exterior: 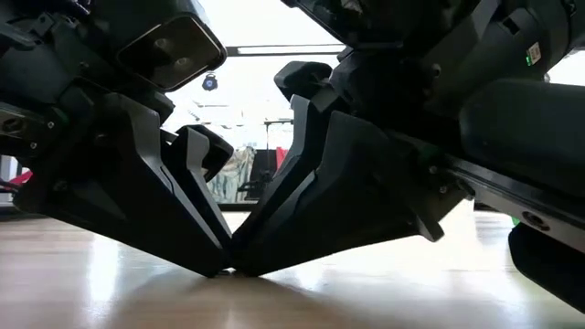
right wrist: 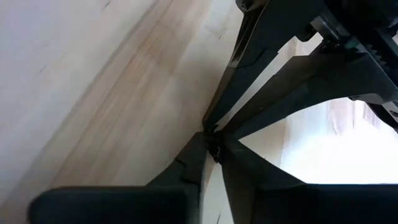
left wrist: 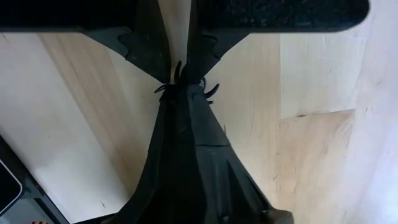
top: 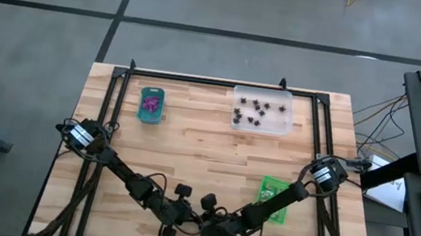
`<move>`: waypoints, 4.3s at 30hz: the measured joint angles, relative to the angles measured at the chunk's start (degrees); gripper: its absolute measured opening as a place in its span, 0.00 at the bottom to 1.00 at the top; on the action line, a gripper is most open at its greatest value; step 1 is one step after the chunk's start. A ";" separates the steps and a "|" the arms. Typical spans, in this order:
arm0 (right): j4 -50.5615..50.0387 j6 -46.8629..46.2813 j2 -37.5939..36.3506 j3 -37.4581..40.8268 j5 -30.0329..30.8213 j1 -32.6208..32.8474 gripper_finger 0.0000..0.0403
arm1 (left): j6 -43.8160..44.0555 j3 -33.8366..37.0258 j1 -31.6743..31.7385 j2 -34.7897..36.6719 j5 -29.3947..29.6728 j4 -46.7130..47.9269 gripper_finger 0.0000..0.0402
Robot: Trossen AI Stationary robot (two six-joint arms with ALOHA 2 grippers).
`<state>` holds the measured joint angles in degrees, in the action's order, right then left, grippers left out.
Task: Sort Halloween decoration
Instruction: Put the black spider toy into the white bin, then return to Home Position
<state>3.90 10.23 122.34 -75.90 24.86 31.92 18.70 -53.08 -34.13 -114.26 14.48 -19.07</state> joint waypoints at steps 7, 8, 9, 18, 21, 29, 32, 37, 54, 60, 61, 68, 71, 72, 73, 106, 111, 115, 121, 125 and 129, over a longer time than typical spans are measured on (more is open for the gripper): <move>-0.05 0.01 -0.39 0.02 0.11 -0.03 0.02 | -0.61 0.09 0.02 0.92 -0.03 0.42 0.09; -0.17 -0.03 -0.55 0.05 0.10 -0.07 0.02 | -1.04 0.12 0.04 1.23 -0.07 0.64 0.09; -0.30 -0.03 -0.70 0.08 0.12 -0.09 0.02 | -1.48 0.15 0.04 1.50 -0.09 0.80 0.09; -1.46 -3.27 -1.53 0.24 0.91 -0.20 0.02 | -2.11 0.17 -0.01 4.59 -0.56 6.56 0.09; -2.86 -4.90 -2.68 0.37 1.07 -0.37 0.02 | -2.17 0.13 -0.11 7.01 -0.55 10.05 0.09; -7.24 -9.68 -8.01 0.36 0.82 -2.36 0.02 | -3.43 0.85 -0.38 13.99 1.14 18.43 0.09; -11.03 -12.47 -10.97 0.35 0.21 -4.31 0.02 | -3.54 1.16 -0.79 17.22 2.45 20.84 0.09; -21.04 -15.53 -18.01 0.24 -2.31 -10.50 0.02 | -3.64 1.27 -1.46 24.43 3.08 27.58 0.09; -41.52 -15.92 -32.57 0.19 -26.71 -56.79 0.02 | -6.86 1.27 -1.57 42.21 10.69 33.72 0.09; -52.01 -15.80 -29.67 0.26 -28.18 -68.74 0.02 | -6.86 1.27 -1.57 41.53 10.69 34.97 0.09; -53.36 -16.35 -29.19 0.26 -27.71 -70.11 0.02 | -6.86 1.27 -1.57 41.26 10.69 35.17 0.09; -56.33 -20.20 -25.29 0.60 -26.24 -76.64 0.02 | -7.23 1.27 -1.57 39.53 10.67 35.18 0.09; -56.32 -22.94 -23.48 0.65 -22.40 -77.94 0.02 | -7.23 1.27 -1.57 39.09 10.69 35.17 0.09; -56.34 -23.16 -22.97 0.67 -20.32 -78.11 0.02 | -7.23 1.27 -1.57 38.94 10.68 35.21 0.09; -56.35 -23.18 -22.59 0.67 -18.27 -78.16 0.03 | -7.23 1.27 -1.57 38.83 10.67 35.36 0.09; -14.46 -7.16 -60.16 31.91 -28.98 -51.78 0.23 | -17.03 30.62 7.94 70.10 11.56 18.94 0.09; -5.29 -6.55 -70.83 43.22 -31.31 -49.33 0.20 | -20.01 34.70 15.59 78.73 6.07 18.33 0.09; -4.95 -6.70 -78.75 49.96 -31.32 -49.27 0.18 | -21.18 37.05 20.80 85.10 0.35 18.21 0.09; -4.85 -7.74 -88.93 56.64 -32.00 -49.28 0.16 | -21.42 39.63 22.84 94.08 -3.10 19.54 0.09; -4.83 -6.19 -95.09 59.94 -32.83 -49.29 0.16 | -21.43 41.54 22.84 99.90 -3.11 20.57 0.09; -4.91 -5.10 -100.64 63.47 -32.83 -49.29 0.16 | -21.57 44.62 22.88 105.91 -3.13 20.63 0.09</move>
<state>-1.01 5.13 21.70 -12.43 -7.97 -17.37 -2.87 -8.46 -11.25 -8.35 11.35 1.56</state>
